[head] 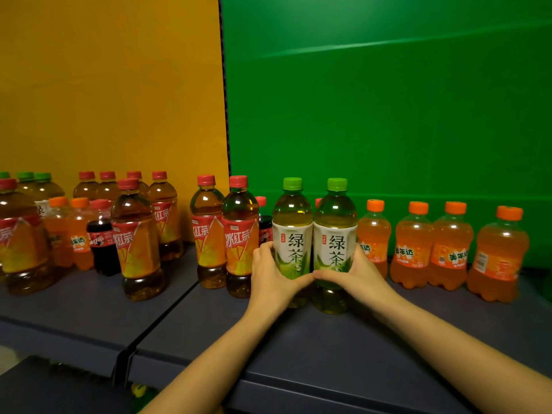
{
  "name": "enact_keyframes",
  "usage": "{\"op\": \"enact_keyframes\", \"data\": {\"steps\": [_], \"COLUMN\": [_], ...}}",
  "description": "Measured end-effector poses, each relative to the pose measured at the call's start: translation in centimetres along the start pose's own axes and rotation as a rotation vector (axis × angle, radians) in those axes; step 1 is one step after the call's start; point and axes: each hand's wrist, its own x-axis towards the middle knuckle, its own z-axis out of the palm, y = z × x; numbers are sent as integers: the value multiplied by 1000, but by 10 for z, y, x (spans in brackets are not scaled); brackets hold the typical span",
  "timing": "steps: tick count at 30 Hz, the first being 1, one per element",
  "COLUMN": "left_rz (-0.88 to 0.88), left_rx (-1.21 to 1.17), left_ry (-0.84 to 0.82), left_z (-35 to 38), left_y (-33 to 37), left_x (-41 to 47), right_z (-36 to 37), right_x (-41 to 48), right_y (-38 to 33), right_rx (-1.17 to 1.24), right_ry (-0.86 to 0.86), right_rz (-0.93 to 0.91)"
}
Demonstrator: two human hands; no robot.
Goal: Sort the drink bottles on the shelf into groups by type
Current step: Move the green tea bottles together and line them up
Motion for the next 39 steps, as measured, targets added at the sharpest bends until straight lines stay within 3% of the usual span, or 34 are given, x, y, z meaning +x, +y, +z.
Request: {"op": "enact_keyframes", "data": {"steps": [7, 17, 25, 39], "left_rz": [-147, 64, 124, -64], "left_rx": [-327, -345, -310, -133], "left_ry": [-217, -105, 37, 333], "left_z": [-1, -48, -181, -453], "left_y": [8, 14, 3, -104], "left_x": [-5, -21, -32, -101], "right_z": [-14, 15, 94, 328], "right_x": [-26, -44, -67, -102], "right_y": [-7, -35, -104, -194], "right_rx": [147, 190, 283, 432], "right_ry": [-55, 28, -53, -209], "right_rz": [-70, -145, -236, -196]}}
